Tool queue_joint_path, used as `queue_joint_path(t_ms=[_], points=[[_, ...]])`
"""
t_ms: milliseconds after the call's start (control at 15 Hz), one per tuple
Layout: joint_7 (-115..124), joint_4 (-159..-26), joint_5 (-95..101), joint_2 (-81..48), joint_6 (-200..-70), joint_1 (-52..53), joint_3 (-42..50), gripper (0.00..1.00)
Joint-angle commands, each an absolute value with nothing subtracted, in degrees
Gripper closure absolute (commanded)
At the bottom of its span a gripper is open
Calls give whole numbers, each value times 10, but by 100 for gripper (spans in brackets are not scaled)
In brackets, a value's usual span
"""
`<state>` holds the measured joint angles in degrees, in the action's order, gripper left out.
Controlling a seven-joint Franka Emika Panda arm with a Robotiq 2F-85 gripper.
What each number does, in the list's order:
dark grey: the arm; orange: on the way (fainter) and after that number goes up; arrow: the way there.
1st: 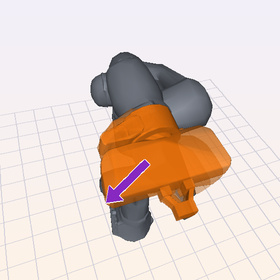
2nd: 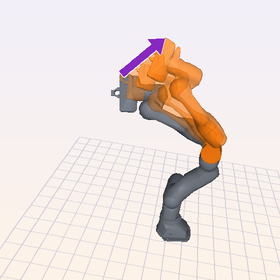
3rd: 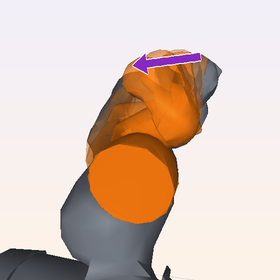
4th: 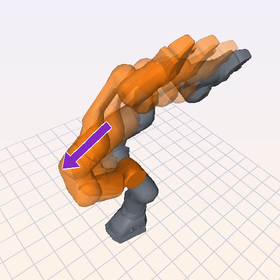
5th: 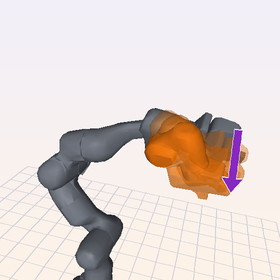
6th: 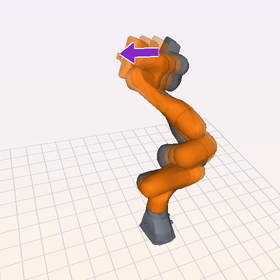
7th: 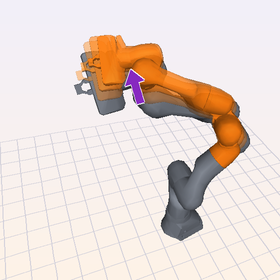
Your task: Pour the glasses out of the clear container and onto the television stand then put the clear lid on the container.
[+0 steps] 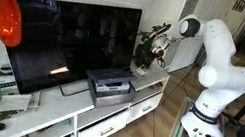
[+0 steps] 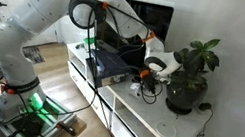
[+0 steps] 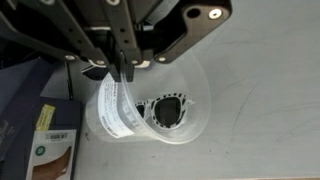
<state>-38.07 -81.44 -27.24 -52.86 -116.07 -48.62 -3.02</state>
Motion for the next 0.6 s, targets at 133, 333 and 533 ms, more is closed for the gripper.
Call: queue_joint_path(t_ms=[133,333,533], points=[[-379,-744,-313,-572,-1070,-528,-45,98],[-382,-707,-337,-591,-988,-562,-54,98],[-388,-669,-368,-614,-904,-599,-64,98]])
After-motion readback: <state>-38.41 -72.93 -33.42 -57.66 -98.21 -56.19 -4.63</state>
